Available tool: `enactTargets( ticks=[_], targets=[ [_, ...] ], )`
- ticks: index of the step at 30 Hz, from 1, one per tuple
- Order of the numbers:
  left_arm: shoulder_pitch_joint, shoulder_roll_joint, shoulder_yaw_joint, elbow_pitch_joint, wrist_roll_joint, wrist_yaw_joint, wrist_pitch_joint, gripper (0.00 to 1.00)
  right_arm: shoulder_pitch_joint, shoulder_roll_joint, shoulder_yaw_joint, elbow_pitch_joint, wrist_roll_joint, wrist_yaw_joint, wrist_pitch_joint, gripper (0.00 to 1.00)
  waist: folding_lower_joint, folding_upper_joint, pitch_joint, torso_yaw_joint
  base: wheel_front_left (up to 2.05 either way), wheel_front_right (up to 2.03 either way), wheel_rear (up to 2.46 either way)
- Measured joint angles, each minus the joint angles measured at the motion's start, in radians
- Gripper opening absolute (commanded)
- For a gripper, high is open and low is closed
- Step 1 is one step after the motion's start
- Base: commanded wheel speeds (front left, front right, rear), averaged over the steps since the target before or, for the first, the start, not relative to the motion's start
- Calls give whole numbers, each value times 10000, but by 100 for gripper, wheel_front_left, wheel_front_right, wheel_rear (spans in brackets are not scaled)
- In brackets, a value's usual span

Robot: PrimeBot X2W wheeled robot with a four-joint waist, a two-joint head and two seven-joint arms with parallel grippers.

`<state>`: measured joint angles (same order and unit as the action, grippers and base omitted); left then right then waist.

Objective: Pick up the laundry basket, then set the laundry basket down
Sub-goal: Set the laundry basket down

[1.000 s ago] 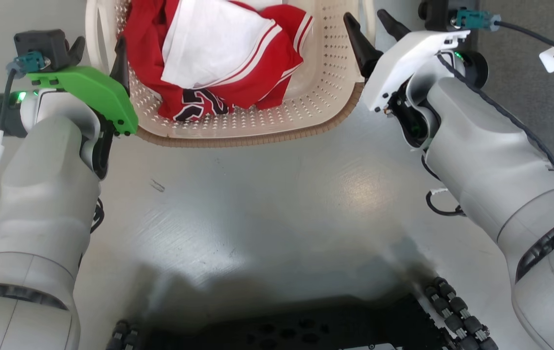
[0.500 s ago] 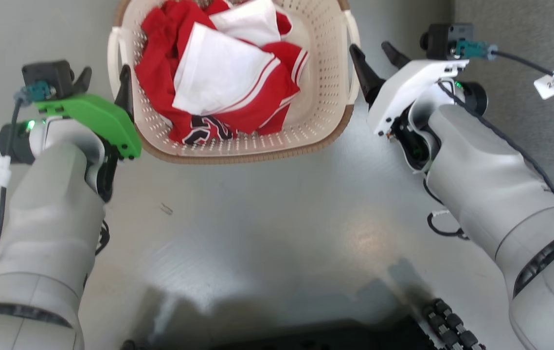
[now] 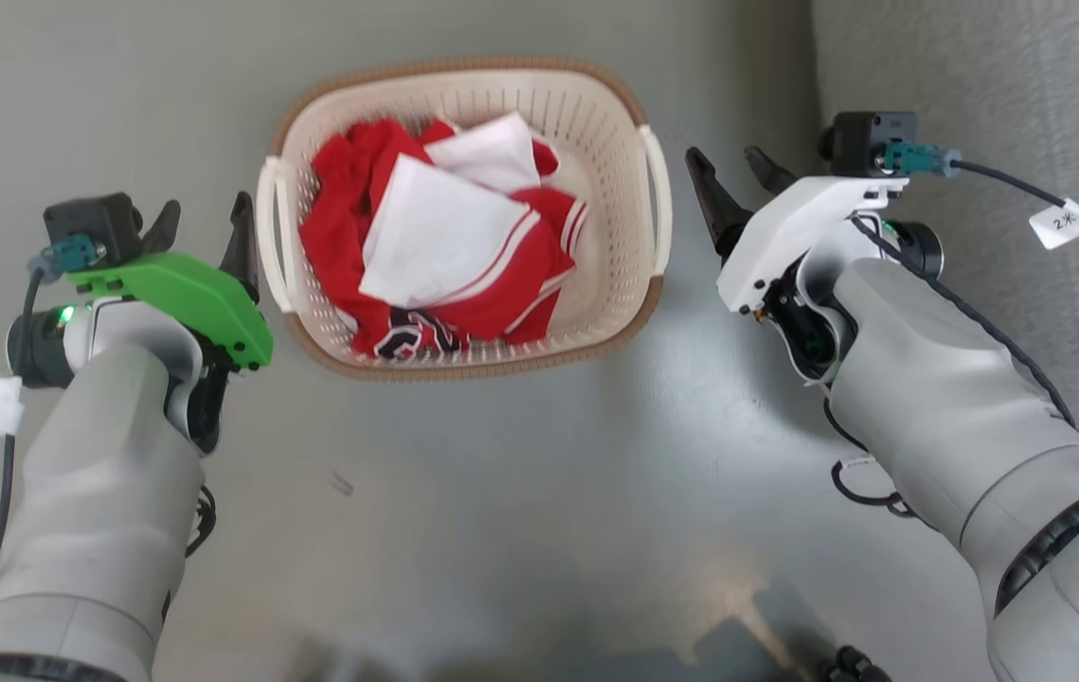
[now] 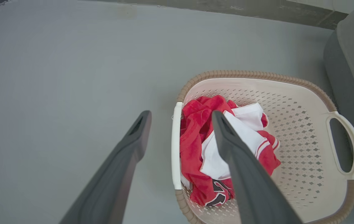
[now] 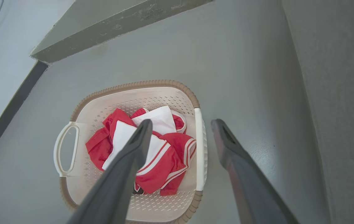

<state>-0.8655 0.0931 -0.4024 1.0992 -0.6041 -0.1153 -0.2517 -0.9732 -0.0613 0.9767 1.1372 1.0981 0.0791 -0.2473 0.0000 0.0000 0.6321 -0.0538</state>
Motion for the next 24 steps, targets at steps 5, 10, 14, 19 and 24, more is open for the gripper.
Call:
enactTargets(
  ticks=[5, 10, 14, 19, 24],
  targets=[
    [502, 40, 84, -368, 13, -4, 0, 100, 271, -2, -213, 2, -77, 0, 0, 100, 0, 0, -707, -30, 0, 0, 0],
    [1043, 44, 165, -794, 19, -4, 0, 100, 679, -63, -385, -52, -265, 0, 0, 100, 0, 0, -1421, -57, 0, 0, 0],
    [1372, 48, 253, -1216, 171, -58, 0, 100, 912, -211, -562, -240, -520, -4, 0, 100, 0, 0, -1972, -69, 0, 0, 0],
    [1914, 67, 468, -1774, 251, -77, -2, 100, 1182, -401, -842, -600, -773, -31, -2, 100, 0, 0, -2628, -69, 0, 0, 0],
    [2491, 144, 665, -2290, 483, -71, 0, 100, 1517, -596, -1254, -1089, -1122, -109, -2, 100, -1, 0, -3243, -61, 0, 0, 0]
  ],
)
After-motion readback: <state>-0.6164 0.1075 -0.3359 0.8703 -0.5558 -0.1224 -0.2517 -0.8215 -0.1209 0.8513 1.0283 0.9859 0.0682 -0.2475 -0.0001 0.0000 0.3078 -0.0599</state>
